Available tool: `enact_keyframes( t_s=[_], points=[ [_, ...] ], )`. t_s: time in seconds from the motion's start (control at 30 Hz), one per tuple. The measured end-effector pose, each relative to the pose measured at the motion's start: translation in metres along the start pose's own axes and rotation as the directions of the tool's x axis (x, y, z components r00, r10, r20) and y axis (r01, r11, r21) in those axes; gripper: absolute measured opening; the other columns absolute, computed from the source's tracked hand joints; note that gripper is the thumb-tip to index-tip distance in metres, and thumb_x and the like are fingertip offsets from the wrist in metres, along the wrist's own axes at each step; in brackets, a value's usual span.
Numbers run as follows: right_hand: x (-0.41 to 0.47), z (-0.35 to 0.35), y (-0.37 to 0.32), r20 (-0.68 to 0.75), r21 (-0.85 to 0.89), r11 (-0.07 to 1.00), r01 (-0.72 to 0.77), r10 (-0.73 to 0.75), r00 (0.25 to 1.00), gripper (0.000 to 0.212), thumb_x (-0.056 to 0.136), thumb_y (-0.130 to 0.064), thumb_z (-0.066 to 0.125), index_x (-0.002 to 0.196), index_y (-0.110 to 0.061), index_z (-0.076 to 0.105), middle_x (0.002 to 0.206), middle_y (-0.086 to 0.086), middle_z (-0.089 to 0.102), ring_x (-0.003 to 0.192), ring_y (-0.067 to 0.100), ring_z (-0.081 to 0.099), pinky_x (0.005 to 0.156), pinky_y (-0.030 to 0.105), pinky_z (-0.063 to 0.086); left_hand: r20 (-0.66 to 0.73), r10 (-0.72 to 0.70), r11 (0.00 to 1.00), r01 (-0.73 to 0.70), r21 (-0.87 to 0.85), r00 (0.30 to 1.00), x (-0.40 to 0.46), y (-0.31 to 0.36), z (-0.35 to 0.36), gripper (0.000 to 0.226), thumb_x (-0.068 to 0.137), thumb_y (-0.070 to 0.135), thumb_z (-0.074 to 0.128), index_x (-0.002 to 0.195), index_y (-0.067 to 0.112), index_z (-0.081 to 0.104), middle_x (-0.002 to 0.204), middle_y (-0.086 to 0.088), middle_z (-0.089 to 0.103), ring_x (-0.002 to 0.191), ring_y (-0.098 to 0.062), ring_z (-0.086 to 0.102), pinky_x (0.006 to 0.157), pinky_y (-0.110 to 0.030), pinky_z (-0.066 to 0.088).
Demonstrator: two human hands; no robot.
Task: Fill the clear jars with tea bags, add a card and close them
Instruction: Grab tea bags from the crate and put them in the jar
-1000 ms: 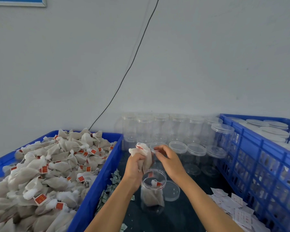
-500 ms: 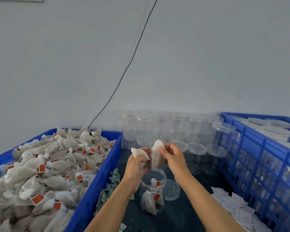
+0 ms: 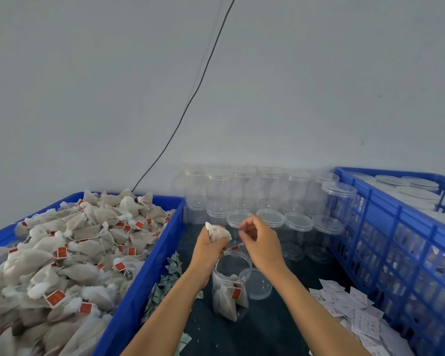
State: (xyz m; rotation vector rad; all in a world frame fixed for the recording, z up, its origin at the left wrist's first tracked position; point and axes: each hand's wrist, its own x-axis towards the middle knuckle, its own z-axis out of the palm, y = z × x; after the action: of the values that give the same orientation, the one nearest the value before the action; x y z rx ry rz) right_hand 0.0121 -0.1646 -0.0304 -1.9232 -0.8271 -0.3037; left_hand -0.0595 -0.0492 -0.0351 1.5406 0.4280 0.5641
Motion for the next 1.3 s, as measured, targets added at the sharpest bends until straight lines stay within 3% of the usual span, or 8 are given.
enact_keyframes(
  t_s=[0.1,0.33,0.47,0.6,0.77,0.9,1.2,1.3],
  points=[
    [0.003,-0.001,-0.009,0.144,0.216,0.976,0.003,-0.035,0.989,0.013,0.091,-0.038,0.061,0.104,-0.036,0.057,0.102,-0.017,0.061,0.094,-0.002,0.057,0.078,0.012,0.047,0.113,0.067,0.981,-0.086,0.174,0.991,0.002,0.001,0.000,0.019,0.092,0.011,0.058,0.109,0.015,0.053,0.093,-0.006,0.061,0.075,-0.011,0.057,0.059,-0.016,0.046],
    [0.008,0.001,-0.008,0.127,-0.091,0.996,-0.001,0.013,0.992,0.010,0.089,-0.023,0.067,0.084,-0.024,0.059,0.084,-0.012,0.061,0.079,0.005,0.058,0.076,0.022,0.050,0.317,0.141,0.841,-0.282,0.461,0.938,0.001,-0.001,-0.001,0.044,0.079,0.014,0.073,0.113,0.023,0.047,0.095,0.012,0.058,0.084,-0.004,0.060,0.064,-0.010,0.046],
    [0.006,-0.004,-0.005,0.065,-0.241,0.971,0.003,0.013,0.998,0.007,0.092,-0.028,0.063,0.086,-0.025,0.060,0.082,-0.013,0.061,0.078,0.007,0.060,0.070,0.023,0.048,0.245,0.226,0.784,-0.325,0.529,0.943,-0.006,-0.001,-0.008,0.030,0.082,0.032,0.073,0.107,0.025,0.059,0.095,0.011,0.066,0.088,-0.007,0.063,0.079,-0.019,0.051],
    [0.005,-0.006,-0.005,0.075,-0.237,0.972,-0.007,0.026,0.997,0.007,0.091,-0.025,0.065,0.094,-0.019,0.067,0.091,-0.005,0.069,0.081,0.010,0.063,0.078,0.030,0.054,0.106,0.220,0.583,-0.218,0.783,0.970,-0.012,0.001,-0.015,0.020,0.088,0.033,0.066,0.106,0.030,0.058,0.101,0.013,0.066,0.098,-0.009,0.063,0.102,-0.037,0.040],
    [0.005,-0.005,-0.004,0.245,-0.228,0.972,0.058,0.000,0.969,0.019,0.090,-0.017,0.063,0.108,-0.024,0.064,0.098,-0.010,0.066,0.090,0.005,0.060,0.084,0.025,0.051,0.126,0.148,0.576,-0.189,0.795,0.981,-0.015,0.003,-0.018,0.020,0.089,0.028,0.065,0.108,0.027,0.062,0.110,0.010,0.065,0.103,-0.009,0.061,0.103,-0.040,0.043],
    [0.007,-0.003,-0.011,0.178,-0.185,0.982,0.042,-0.008,0.984,0.024,0.094,-0.006,0.051,0.111,-0.021,0.058,0.093,-0.010,0.062,0.085,0.003,0.058,0.078,0.023,0.051,0.146,0.117,0.571,-0.187,0.800,0.982,-0.014,0.012,-0.019,0.025,0.088,0.025,0.065,0.112,0.025,0.061,0.112,0.009,0.066,0.104,-0.011,0.062,0.097,-0.037,0.048],
    [0.007,0.022,-0.046,0.470,-0.777,0.608,0.164,0.387,0.793,0.035,0.097,-0.024,0.042,0.129,-0.013,0.044,0.128,0.008,0.058,0.121,0.027,0.053,0.110,0.048,0.024,0.204,0.064,0.630,-0.198,0.751,0.977,-0.015,0.018,-0.034,0.020,0.092,0.018,0.058,0.107,0.025,0.068,0.112,0.007,0.069,0.097,-0.012,0.065,0.089,-0.033,0.053],
    [0.009,0.034,-0.061,0.357,-0.777,0.615,0.133,0.256,0.899,0.024,0.094,-0.023,0.044,0.113,-0.014,0.055,0.114,0.006,0.065,0.108,0.026,0.059,0.103,0.046,0.033,0.179,0.079,0.619,-0.189,0.762,0.981,-0.012,0.019,-0.042,0.025,0.093,0.017,0.052,0.112,0.024,0.067,0.112,0.002,0.069,0.093,-0.015,0.064,0.080,-0.030,0.050]
  ],
)
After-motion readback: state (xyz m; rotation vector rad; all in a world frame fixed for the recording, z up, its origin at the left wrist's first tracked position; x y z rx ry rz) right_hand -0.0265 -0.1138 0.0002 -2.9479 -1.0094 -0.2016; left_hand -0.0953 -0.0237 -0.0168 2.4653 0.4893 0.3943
